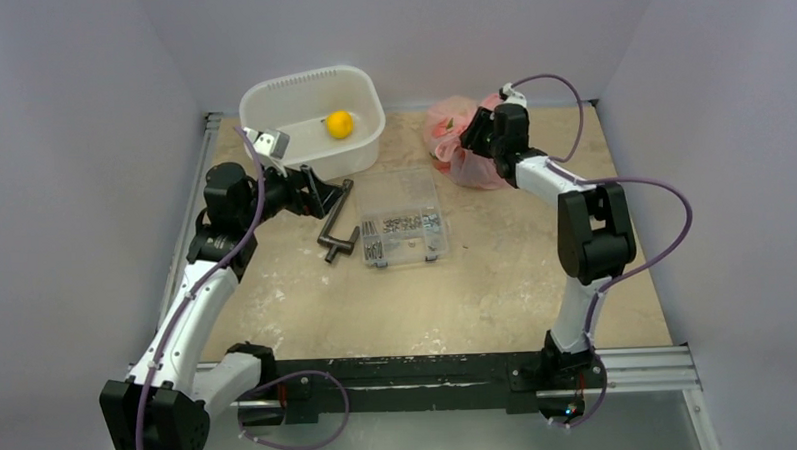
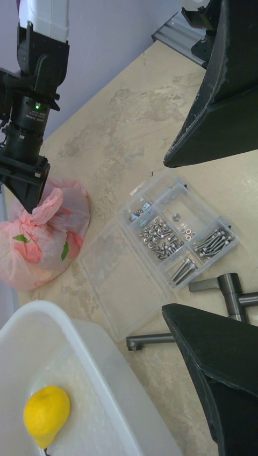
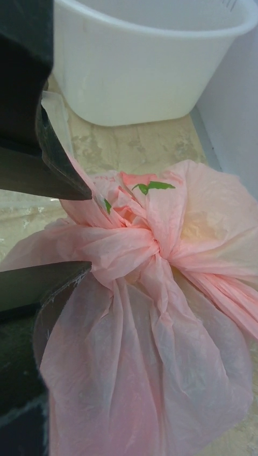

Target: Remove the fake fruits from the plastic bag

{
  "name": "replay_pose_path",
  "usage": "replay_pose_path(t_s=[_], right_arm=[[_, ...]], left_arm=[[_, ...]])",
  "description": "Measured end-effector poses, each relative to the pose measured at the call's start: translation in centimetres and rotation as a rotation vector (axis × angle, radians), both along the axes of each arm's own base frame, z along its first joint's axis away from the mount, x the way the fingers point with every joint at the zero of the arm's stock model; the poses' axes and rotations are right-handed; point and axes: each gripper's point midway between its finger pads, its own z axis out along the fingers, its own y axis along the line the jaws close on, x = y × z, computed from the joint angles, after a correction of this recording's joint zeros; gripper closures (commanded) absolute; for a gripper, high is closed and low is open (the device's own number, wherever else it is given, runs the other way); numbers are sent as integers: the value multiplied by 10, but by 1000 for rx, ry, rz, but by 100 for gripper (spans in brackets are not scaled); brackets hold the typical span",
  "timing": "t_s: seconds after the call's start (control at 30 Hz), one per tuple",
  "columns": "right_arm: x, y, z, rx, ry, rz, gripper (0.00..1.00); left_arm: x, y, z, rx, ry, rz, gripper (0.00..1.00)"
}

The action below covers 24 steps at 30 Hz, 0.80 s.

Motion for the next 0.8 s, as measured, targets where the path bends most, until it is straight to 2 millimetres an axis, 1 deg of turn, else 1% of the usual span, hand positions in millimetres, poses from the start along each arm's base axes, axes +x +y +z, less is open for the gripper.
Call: replay_pose_path(t_s=[0.17,0.3,0.33,0.4,0.47,0.6,0.7,0.8], right_arm=[[7,2,-15,-8,26,6,72],[5,-4,-24,-28,58,-20,96],[4,-6,-25,-35,62,-29,100],[1,-13,-26,-51,70,-63,100],[-6,-21,-27,-66,79,-96,100],[-39,-40,-28,-88,119,-175,100],[-72,-51,-29,-80,145,-218,100],[-109,-57,-35,-57,182,-235,100]], left_arm=[[-2,-5,0,-13,12,-31,0],[-2,-7,-2,-16,21,-46,0],[-2,-8,-3,-16,25,-49,0],[-2,-9,-5,-21,37,-54,0],[-2,-9,-6,-22,43,-57,0],[-2,-10,-8,-28,53,-63,0],[-3,-12,-8,-37,63,-70,0],[-1,-14,-8,-47,67,-80,0]])
